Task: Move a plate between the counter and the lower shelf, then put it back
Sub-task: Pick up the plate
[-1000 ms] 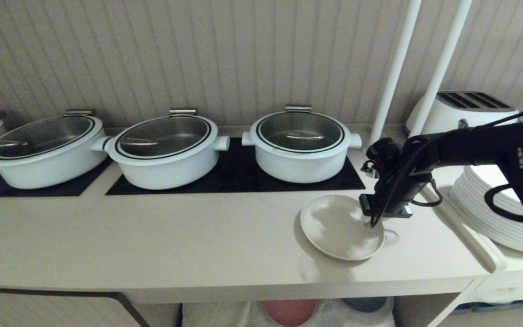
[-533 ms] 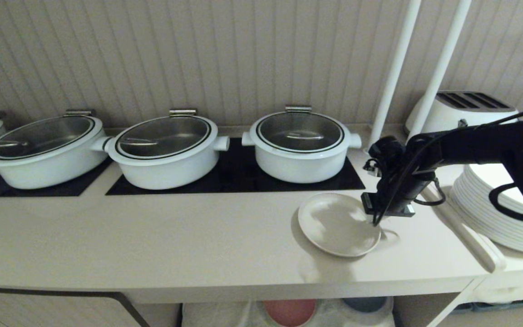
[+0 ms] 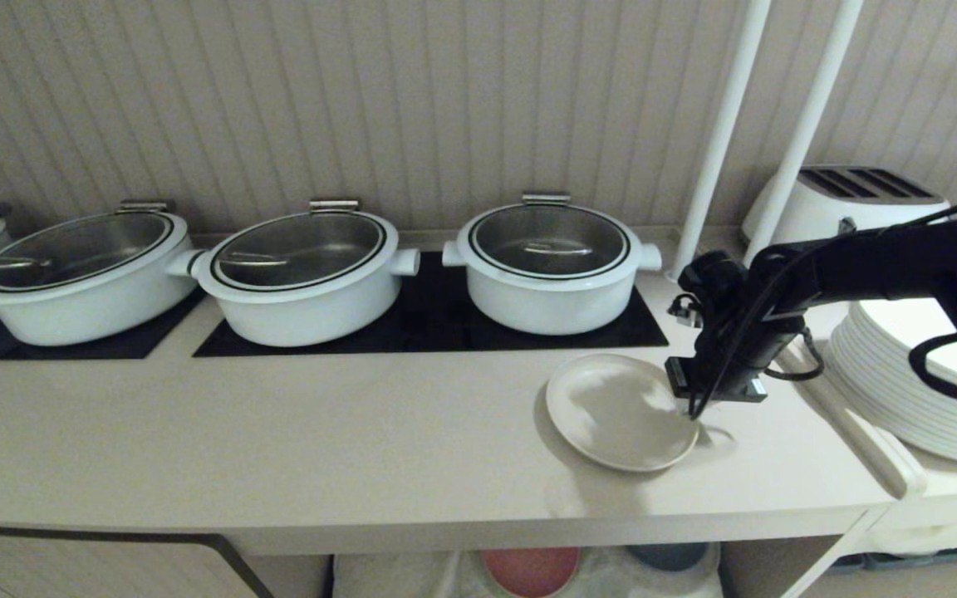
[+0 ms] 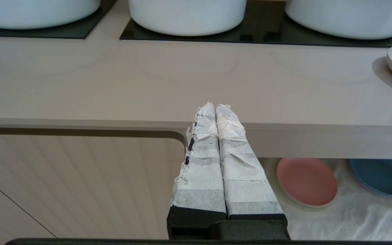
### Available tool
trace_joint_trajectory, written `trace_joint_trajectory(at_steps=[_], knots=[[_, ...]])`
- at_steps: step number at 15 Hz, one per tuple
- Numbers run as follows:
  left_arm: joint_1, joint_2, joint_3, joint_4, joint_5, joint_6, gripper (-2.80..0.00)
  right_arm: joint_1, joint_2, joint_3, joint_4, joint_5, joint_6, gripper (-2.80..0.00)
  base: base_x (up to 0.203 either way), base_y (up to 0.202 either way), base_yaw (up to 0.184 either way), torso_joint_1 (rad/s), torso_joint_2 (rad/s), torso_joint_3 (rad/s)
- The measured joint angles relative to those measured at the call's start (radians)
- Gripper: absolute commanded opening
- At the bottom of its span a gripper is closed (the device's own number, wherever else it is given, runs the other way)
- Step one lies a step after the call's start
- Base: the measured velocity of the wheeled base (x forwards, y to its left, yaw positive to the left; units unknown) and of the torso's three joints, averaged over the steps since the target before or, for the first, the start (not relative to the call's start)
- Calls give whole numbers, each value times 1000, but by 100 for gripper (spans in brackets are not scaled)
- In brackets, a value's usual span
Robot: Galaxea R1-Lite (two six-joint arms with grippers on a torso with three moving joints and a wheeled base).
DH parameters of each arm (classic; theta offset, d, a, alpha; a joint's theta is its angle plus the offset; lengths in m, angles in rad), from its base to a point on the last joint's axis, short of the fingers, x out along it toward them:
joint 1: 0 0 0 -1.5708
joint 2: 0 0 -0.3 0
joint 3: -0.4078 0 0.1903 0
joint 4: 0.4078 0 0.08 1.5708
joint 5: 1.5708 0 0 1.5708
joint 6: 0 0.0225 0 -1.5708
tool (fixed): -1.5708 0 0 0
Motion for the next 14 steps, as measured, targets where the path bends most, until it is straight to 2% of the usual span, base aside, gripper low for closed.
trace_joint_trajectory(at_steps=[5,9,14], knots=[[0,0,0,0,0,0,-280,0,-51,59,-4,0,0,-280,0,0,0,0,0,0],[0,0,0,0,0,0,-280,0,-103,142,-76,0,0,-280,0,0,0,0,0,0],[0,0,0,0,0,0,-280,1,-163,220,-90,0,1,-280,0,0,0,0,0,0]])
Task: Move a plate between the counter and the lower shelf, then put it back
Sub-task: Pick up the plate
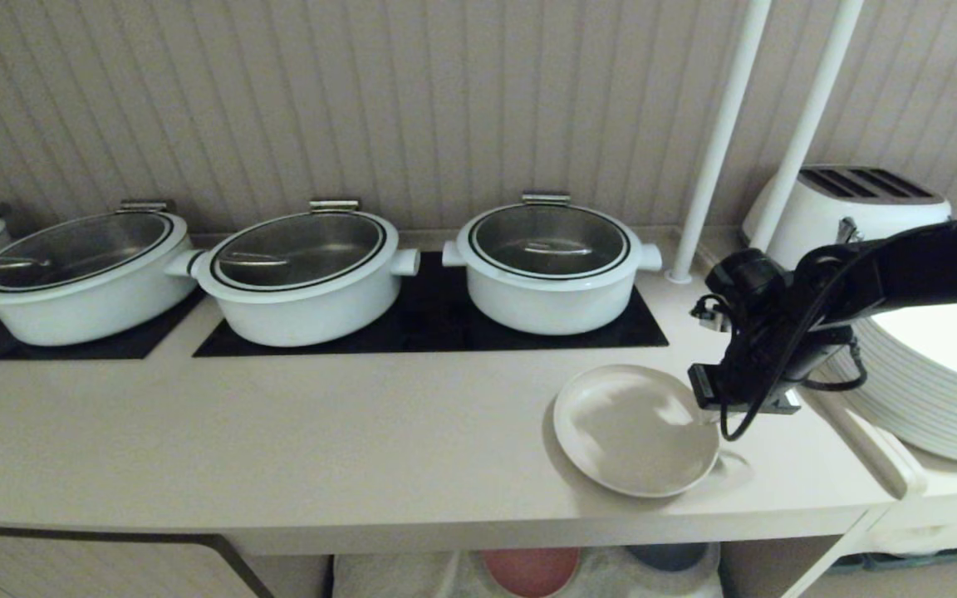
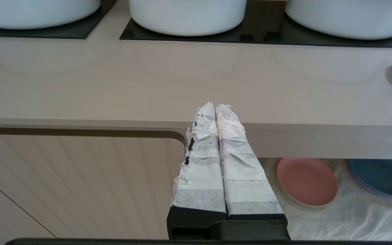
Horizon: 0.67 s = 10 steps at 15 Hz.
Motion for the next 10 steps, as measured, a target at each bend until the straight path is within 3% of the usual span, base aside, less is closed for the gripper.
trace_joint_trajectory(at_steps=[3,10], knots=[[0,0,0,1,0,0,-280,-1,-21,18,-20,1,7,-280,0,0,0,0,0,0],[0,0,0,0,0,0,-280,-1,-45,59,-63,6,141,-280,0,0,0,0,0,0]])
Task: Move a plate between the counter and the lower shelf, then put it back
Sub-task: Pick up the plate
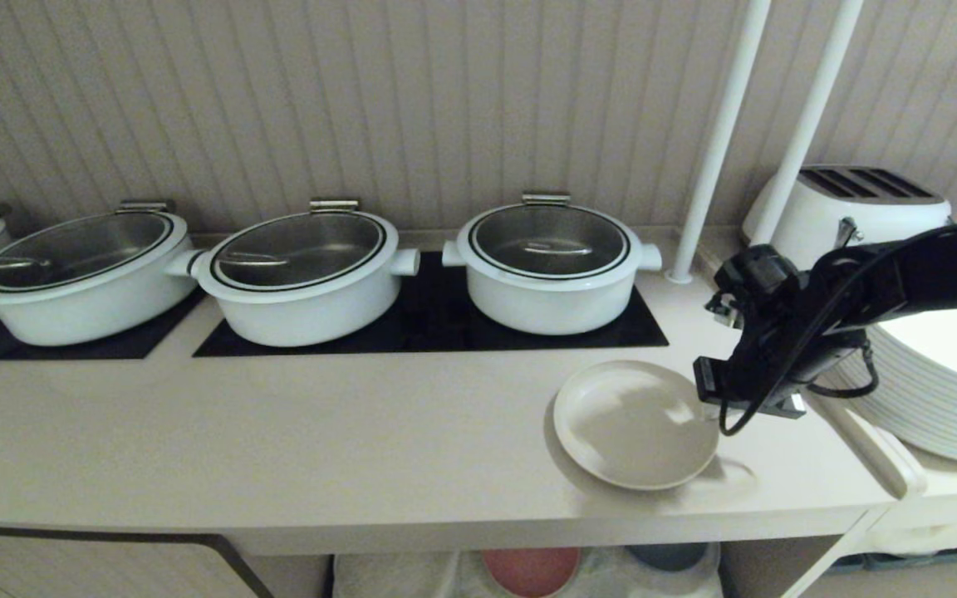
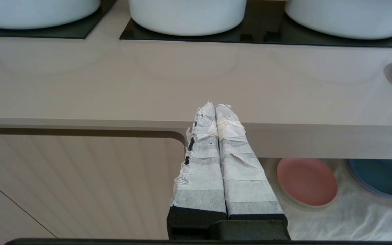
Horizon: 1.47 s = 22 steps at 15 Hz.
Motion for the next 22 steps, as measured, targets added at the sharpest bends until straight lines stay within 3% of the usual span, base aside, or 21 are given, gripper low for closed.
trace_joint_trajectory(at_steps=[10,22], knots=[[0,0,0,0,0,0,-280,-10,-32,4,-1,40,116,-280,0,0,0,0,0,0],[0,0,0,0,0,0,-280,-16,-191,166,-53,101,118,-280,0,0,0,0,0,0]])
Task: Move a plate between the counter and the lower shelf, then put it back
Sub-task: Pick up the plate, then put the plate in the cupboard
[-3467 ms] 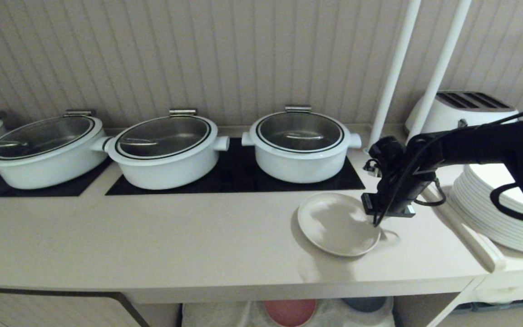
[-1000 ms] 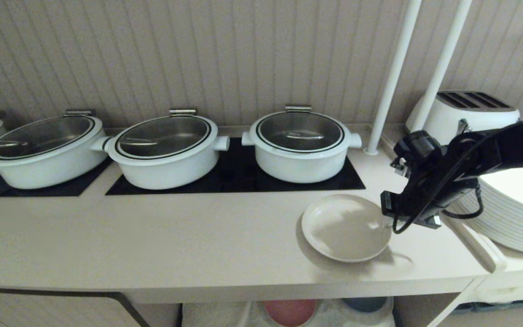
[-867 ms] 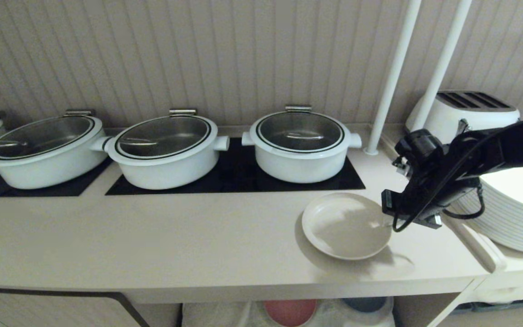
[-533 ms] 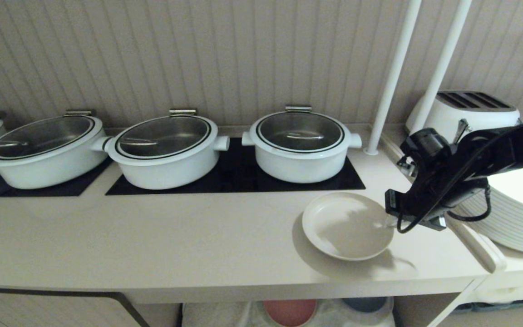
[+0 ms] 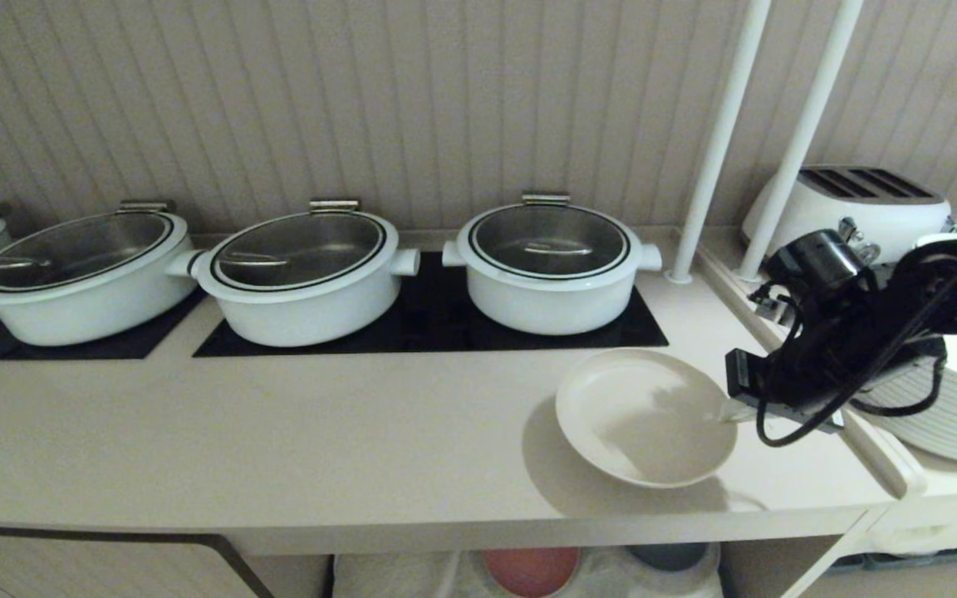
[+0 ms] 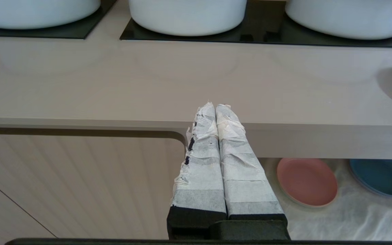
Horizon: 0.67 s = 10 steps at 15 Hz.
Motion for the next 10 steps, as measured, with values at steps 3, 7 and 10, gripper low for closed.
trace_joint_trajectory(at_steps=[3,7,10], knots=[[0,0,0,0,0,0,-280,-2,-64,61,-11,0,0,-280,0,0,0,0,0,0],[0,0,0,0,0,0,-280,-2,-171,150,-12,-1,0,-280,0,0,0,0,0,0],[0,0,0,0,0,0,-280,-3,-260,213,-10,0,-1,-280,0,0,0,0,0,0]])
